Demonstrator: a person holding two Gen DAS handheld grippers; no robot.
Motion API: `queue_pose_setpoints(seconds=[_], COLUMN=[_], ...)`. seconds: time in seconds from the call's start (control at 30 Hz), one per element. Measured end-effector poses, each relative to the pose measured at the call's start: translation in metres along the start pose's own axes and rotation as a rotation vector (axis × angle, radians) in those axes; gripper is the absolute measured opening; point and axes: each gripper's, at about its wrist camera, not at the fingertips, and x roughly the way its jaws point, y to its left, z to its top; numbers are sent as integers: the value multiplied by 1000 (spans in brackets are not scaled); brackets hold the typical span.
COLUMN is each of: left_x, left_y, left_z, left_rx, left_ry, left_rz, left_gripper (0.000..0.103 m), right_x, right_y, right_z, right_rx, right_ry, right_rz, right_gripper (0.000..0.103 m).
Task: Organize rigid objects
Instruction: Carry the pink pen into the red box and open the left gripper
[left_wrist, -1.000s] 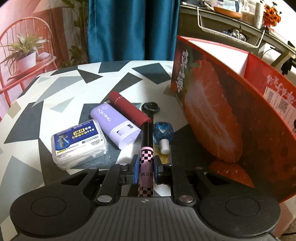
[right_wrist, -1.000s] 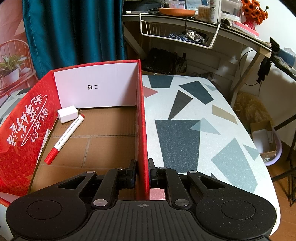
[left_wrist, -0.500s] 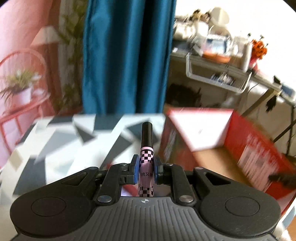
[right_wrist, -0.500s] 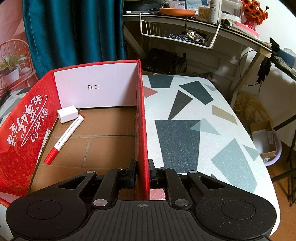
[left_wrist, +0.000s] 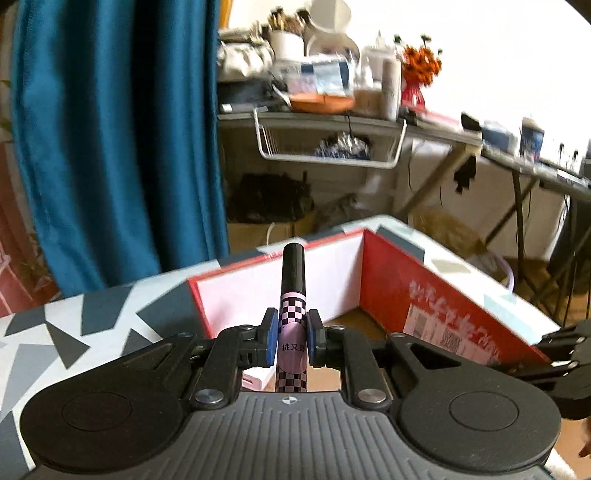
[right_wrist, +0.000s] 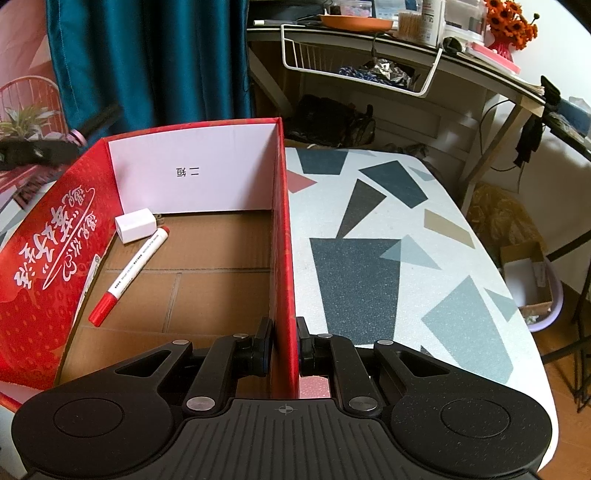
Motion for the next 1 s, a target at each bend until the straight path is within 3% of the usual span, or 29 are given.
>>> queue_pose_setpoints(seconds=[0.33, 0.4, 0.47, 0.5, 0.73, 1.0], left_x=[16, 11, 4, -1, -33, -51], left_y=[4, 5, 6, 8, 26, 58], left_z=[-16, -16, -12, -10, -8, -32], left_rx=[55, 61, 61, 60, 20, -106], left_ry=[41, 32, 3, -12, -53, 31], left_rz=[-7, 16, 31, 34, 69, 125], left_gripper=[18, 27, 46, 47, 51, 52], right_x=[1, 0, 0, 0, 1, 1], right_y=[2, 2, 2, 2, 2, 1], right_z=[-1, -1, -1, -1, -1, -2], right_rx=[-3, -2, -1, -2, 1, 10], right_ry=[0, 2, 3, 3, 2, -2], right_rz=[1, 2, 2, 2, 0, 2], right_gripper=[11, 11, 11, 11, 11, 11])
